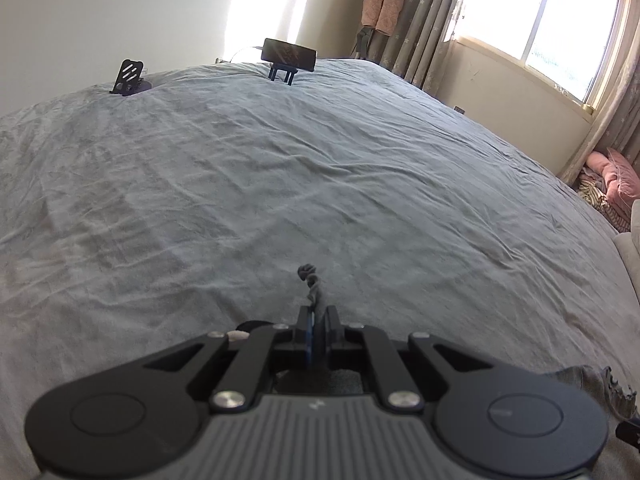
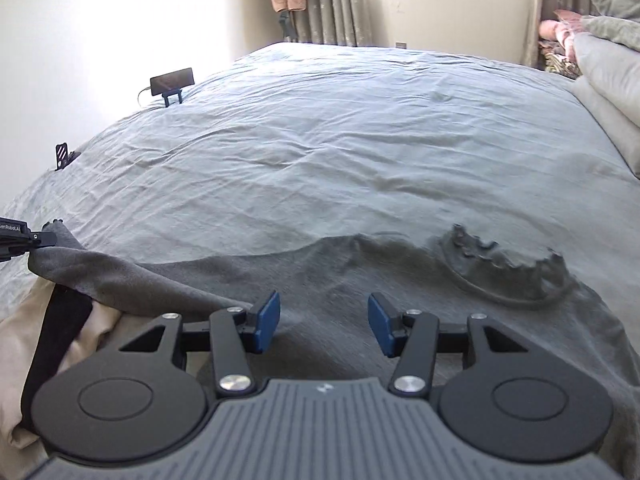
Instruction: Fold clothes
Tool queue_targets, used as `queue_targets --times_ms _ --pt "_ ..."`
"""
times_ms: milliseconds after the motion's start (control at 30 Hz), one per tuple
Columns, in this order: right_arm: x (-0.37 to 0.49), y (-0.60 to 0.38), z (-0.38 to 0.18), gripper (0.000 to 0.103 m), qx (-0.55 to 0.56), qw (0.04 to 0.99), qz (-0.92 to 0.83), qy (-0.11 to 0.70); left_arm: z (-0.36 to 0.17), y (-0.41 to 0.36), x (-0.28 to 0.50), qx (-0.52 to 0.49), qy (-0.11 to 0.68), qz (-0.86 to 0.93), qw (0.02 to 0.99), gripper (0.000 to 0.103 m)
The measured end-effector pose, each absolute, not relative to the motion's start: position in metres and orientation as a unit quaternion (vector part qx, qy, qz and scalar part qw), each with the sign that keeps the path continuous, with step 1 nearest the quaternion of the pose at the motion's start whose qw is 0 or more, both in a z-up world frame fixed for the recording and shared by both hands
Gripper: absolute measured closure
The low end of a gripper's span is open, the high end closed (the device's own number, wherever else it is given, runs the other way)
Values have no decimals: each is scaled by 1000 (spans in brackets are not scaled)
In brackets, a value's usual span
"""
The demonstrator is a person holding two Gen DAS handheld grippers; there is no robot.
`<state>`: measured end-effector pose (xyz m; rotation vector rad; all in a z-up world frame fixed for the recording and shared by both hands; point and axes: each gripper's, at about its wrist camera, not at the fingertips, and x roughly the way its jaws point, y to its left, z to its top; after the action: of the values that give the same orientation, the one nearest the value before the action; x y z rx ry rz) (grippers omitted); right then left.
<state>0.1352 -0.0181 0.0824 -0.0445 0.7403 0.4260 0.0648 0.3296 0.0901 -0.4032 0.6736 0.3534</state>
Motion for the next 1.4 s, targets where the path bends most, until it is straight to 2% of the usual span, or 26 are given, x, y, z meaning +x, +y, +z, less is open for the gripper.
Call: queue_targets --times_ms 200,367,400,467,500,633,833,1000,1100,1167,1267,1300,1367,1400 --pt "181 72 54 50 -141 874 269 378 86 342 62 -218 336 158 902 98" --pt "193 99 29 50 -210 853 297 374 81 352 62 -227 350 144 898 98" --pt "191 100 27 54 -212 850 304 374 81 354 62 -230 351 142 897 98" --pt "189 101 28 84 -202 839 329 384 80 356 63 -235 352 139 896 97" --pt "188 103 29 94 -204 834 337 386 80 357 64 -234 353 139 895 98" --pt "182 111 35 99 -234 843 322 363 82 355 65 -234 351 141 896 98" --pt "188 119 56 99 -241 905 223 269 84 359 66 -259 342 154 890 93" --pt "203 128 20 98 -254 897 201 299 79 365 68 -278 349 161 880 92" --pt "196 132 5 92 -259 902 189 289 79 365 68 -284 347 156 880 87" --pt "196 129 9 92 -243 907 183 292 80 365 68 -292 344 147 880 76" --pt "196 118 27 90 -185 914 193 305 81 364 69 -304 338 136 880 70" --pt "193 113 34 87 -159 917 203 304 82 363 69 -305 337 133 881 68" --pt "179 105 49 72 -135 919 233 290 81 360 70 -300 339 130 882 66" --pt "170 102 54 55 -137 916 251 282 81 359 70 -297 342 128 882 66"
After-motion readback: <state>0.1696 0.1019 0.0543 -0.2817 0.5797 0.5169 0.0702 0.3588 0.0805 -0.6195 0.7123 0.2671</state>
